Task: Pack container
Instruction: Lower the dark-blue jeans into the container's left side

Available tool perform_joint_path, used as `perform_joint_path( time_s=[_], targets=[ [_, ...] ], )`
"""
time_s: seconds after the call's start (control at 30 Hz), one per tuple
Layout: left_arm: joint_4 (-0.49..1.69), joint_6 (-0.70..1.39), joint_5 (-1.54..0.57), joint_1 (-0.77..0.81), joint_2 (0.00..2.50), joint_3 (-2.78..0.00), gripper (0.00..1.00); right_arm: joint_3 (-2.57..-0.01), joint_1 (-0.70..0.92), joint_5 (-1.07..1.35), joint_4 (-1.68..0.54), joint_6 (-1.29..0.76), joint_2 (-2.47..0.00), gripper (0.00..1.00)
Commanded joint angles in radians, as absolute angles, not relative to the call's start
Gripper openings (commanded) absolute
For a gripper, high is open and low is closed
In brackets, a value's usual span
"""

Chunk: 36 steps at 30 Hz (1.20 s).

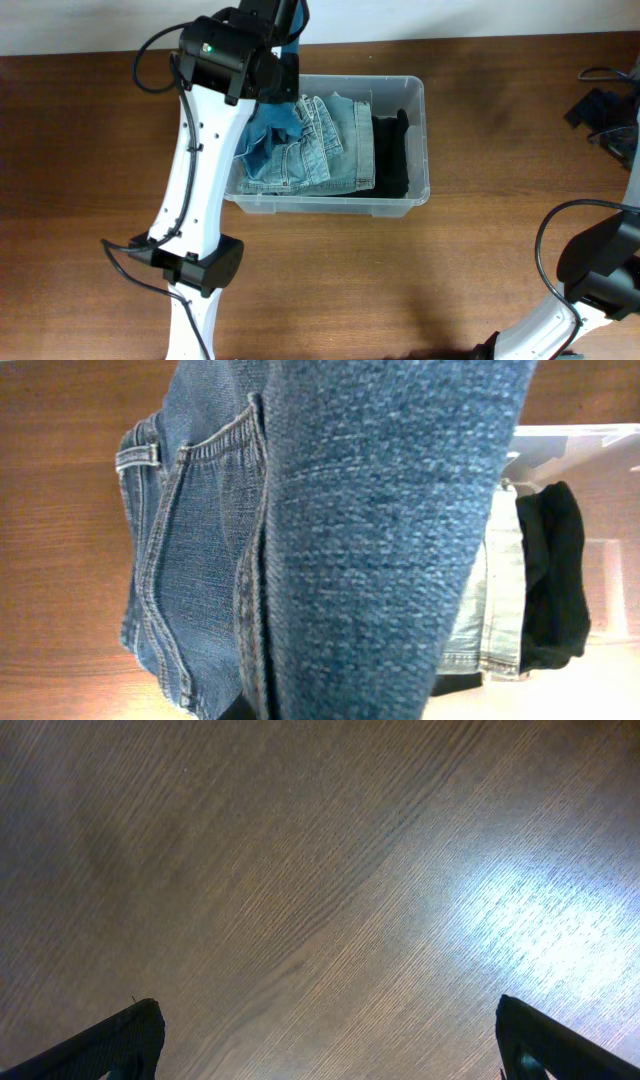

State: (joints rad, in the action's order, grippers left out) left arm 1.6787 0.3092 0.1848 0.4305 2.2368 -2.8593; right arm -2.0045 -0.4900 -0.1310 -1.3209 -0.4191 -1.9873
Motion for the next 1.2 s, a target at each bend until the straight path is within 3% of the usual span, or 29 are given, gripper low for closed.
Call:
perform_joint_path(
  time_s=[0.0,0.3,0.53,0.6,1.0,1.07,1.13,1.17],
  targets=[
    [1.651,0.368,0.187,0.457,2.26,-2.878,0.01,-2.001,-0.491,-0.143,-1.32,-0.424,-1.998,0.98],
    [1.588,0.464,0.168,0.508,2.329,-2.878,0.01,-2.001,-0.491,-0.143,-1.32,-0.424,-1.998,0.98],
    [1.537,0.48,0.127,0.572,2.36,-2.877,0.1,-2.001,-0.491,-0.143,-1.321,-0.424,-1.998,0.98],
    [1.537,0.522,0.127,0.59,2.362,-2.877,0.25,-2.001,-0.491,-0.143,-1.32,-0.424,-1.998,0.98],
    [1.495,0.561,0.127,0.648,2.388,-2.877,0.15,-2.001,-0.491,-0.143,-1.32,-0.424,-1.998,0.98],
    [1.495,0.573,0.127,0.648,2.408,-2.877,0.16,-2.001,-0.491,-0.143,-1.32,-0.424,-1.998,0.98],
    [1.496,0.572,0.127,0.648,2.435,-2.877,0.27,-2.001,-0.491,-0.143,-1.321,-0.424,-1.998,0.98],
    [1.496,0.572,0.127,0.648,2.447,-2.877,0.27,-2.001,-0.491,-0.143,-1.32,-0.424,-1.998,0.98]
  ],
)
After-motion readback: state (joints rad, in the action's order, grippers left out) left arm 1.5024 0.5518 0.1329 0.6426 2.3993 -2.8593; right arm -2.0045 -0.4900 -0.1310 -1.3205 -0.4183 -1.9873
